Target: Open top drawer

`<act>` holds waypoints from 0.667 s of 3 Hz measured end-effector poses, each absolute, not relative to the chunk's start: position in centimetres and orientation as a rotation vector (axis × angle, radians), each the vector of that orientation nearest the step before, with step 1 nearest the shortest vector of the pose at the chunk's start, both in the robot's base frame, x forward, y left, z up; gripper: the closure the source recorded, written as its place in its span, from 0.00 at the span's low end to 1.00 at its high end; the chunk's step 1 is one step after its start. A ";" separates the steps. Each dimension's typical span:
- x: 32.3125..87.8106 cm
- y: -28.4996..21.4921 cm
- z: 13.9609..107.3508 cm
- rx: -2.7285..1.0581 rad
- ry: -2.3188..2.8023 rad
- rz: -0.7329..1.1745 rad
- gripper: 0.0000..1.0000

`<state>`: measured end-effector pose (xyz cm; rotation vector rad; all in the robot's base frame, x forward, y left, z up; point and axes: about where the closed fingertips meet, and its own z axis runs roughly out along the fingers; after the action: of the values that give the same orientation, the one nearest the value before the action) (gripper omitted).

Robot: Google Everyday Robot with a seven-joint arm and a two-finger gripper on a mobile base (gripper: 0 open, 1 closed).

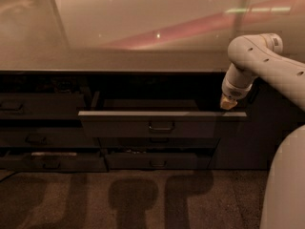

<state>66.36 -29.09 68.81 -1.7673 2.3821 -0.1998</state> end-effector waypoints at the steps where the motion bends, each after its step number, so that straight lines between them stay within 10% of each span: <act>1: 65.4 -28.9 67.3 -1.799 2.393 -0.199 1.00; 2: 65.0 -28.9 67.2 -1.805 2.389 -0.200 1.00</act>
Offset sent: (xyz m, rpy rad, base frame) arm -0.0491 0.0063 -0.0428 -0.0257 0.0399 0.0552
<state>65.01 -28.92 67.17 -1.8047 2.3895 -0.2002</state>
